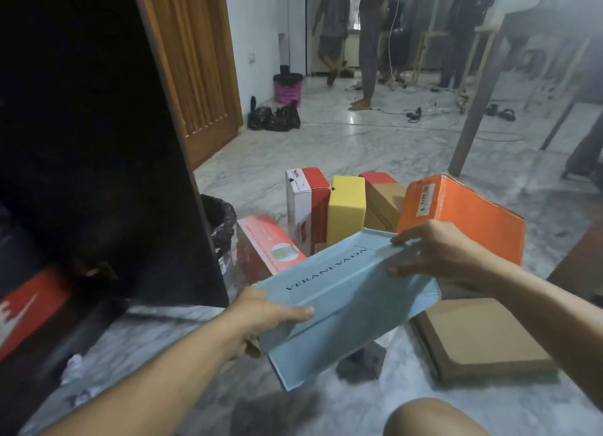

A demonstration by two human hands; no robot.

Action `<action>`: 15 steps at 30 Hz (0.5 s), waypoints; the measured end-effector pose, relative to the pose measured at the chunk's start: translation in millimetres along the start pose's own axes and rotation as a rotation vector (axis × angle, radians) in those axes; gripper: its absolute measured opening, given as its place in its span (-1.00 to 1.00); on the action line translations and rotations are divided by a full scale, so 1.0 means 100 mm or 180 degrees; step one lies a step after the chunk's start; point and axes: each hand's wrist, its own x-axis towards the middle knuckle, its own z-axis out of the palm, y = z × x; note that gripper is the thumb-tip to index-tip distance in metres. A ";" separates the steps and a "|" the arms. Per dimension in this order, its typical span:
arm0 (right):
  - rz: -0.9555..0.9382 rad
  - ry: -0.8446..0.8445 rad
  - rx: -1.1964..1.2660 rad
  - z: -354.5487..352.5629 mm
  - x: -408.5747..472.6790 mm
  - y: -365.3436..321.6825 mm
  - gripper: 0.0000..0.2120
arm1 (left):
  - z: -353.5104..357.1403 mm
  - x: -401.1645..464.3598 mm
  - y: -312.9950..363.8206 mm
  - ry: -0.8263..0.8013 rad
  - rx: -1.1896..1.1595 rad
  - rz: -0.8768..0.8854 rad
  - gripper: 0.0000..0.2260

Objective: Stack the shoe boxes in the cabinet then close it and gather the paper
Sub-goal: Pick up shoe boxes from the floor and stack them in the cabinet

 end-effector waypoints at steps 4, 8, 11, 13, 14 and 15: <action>-0.0187 0.0008 0.0165 -0.15 -0.21 -0.55 -0.52 | -0.53 -0.43 0.00 0.0337 -0.0198 0.0151 -0.73; -0.0318 0.0145 0.0372 -0.20 -0.38 -1.14 -0.51 | -1.08 -0.83 -0.11 0.0664 -0.0193 0.0319 -0.66; -0.0426 0.0086 0.0574 -0.18 -0.51 -1.62 -0.37 | -1.57 -1.15 -0.24 0.0660 -0.0027 0.0299 -0.65; -0.0523 0.0001 0.0787 -0.13 -0.58 -1.94 -0.46 | -1.93 -1.36 -0.33 0.0679 0.0045 0.0295 -0.59; -0.0614 -0.0007 0.0928 -0.10 -0.61 -2.09 -0.54 | -2.10 -1.45 -0.37 0.0788 0.0049 0.0313 -0.51; -0.0736 0.0024 0.1081 -0.08 -0.63 -2.25 -0.62 | -2.26 -1.54 -0.39 0.0978 0.0053 0.0342 -0.40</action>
